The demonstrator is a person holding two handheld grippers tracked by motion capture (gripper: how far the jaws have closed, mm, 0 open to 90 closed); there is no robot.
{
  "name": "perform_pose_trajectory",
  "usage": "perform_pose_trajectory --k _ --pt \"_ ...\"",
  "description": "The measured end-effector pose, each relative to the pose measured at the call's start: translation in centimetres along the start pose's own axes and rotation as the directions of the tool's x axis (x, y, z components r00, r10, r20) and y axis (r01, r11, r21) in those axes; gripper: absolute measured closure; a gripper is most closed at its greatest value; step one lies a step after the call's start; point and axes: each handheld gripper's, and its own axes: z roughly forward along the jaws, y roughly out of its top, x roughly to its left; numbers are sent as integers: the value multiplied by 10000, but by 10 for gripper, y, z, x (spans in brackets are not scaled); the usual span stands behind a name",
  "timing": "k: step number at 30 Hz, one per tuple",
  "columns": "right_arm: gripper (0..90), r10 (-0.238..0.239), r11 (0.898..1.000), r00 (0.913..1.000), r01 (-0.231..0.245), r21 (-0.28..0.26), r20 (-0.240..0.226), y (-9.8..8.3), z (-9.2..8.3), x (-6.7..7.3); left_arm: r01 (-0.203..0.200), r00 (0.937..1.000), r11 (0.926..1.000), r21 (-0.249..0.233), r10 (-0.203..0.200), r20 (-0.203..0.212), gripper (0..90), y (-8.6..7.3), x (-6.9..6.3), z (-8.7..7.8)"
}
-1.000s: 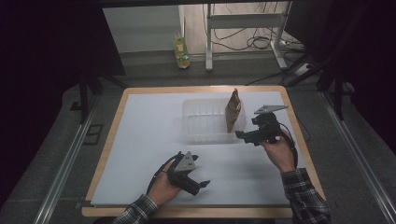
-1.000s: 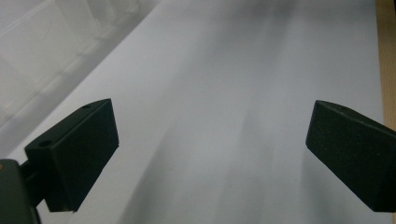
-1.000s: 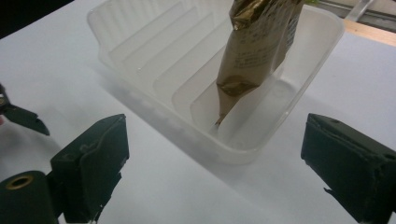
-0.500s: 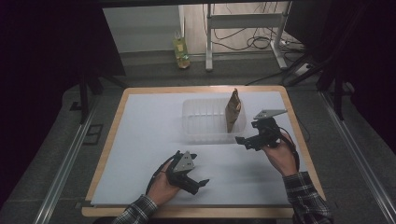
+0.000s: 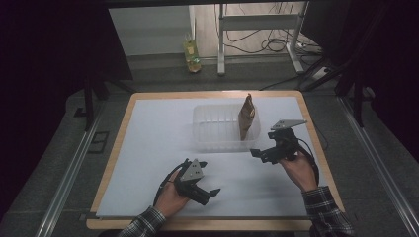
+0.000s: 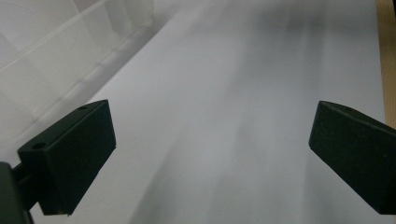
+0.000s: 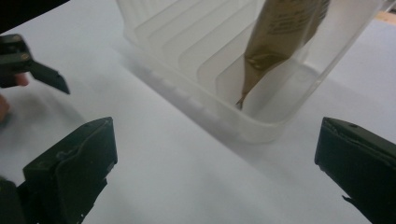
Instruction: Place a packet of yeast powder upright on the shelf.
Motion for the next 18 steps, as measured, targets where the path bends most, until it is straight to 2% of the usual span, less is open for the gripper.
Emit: perform_pose_trajectory --k 10,18 --pt "0 -490 9981 9979 473 398 417 -17 -4 10 103 9999 9999 42 -104 65 6 0 1 -2" --pt "0 -664 9959 9974 645 635 293 -28 -7 17 138 9999 9998 108 -138 41 6 0 2 -2"
